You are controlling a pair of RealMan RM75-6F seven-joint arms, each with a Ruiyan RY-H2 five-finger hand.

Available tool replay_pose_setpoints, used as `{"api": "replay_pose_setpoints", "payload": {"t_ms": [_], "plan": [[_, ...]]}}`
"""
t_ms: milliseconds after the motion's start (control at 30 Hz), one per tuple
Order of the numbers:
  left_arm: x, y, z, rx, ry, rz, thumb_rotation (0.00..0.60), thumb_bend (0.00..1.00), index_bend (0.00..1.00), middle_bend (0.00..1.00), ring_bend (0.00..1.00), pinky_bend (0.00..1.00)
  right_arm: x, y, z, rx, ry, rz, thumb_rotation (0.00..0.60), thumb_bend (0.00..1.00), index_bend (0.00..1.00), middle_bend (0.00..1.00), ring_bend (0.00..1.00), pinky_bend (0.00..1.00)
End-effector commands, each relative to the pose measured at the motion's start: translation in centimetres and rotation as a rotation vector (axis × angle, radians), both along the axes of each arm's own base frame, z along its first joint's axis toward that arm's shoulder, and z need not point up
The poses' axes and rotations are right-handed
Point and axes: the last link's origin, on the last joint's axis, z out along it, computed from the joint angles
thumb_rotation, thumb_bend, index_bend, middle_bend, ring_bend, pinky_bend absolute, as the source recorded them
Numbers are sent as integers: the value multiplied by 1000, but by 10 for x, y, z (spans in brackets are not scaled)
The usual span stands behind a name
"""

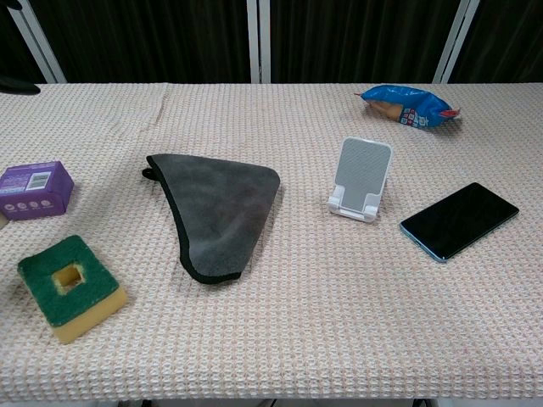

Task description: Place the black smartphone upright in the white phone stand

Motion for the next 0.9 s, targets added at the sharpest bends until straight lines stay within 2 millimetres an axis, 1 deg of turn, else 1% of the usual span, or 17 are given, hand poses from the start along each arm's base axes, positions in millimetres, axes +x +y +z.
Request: {"api": "replay_pose_setpoints", "payload": {"t_ms": [33,233,567,667,733,900], "plan": [[-1,2,3,8,3,6,550,69,104,94,58,183,-2,-3,-3,8,0,-9,513,388,0,0,0,0],[-4,-1,4,8,10,13,545,69,104,94,58,183,-8,-6,-9,18,1,-18,514,388,0,0,0,0],[-4,-5,11,35,16,8,545,69,104,94,58,183,-11,-3,-5,12,16,-16,514,388,0,0,0,0],[-5,-6,14,44,27,16,547,69,104,94,58,183,-15,-1,-6,35,32,-35,514,388,0,0,0,0],[-7,-7,15,47,33,23,547,69,104,94,58,183,-25,2,-10,103,95,-108,513,387,0,0,0,0],[-16,-6,12,42,39,51,547,69,104,94,58,184,-45,1,-17,267,359,-255,514,387,0,0,0,0]]}}
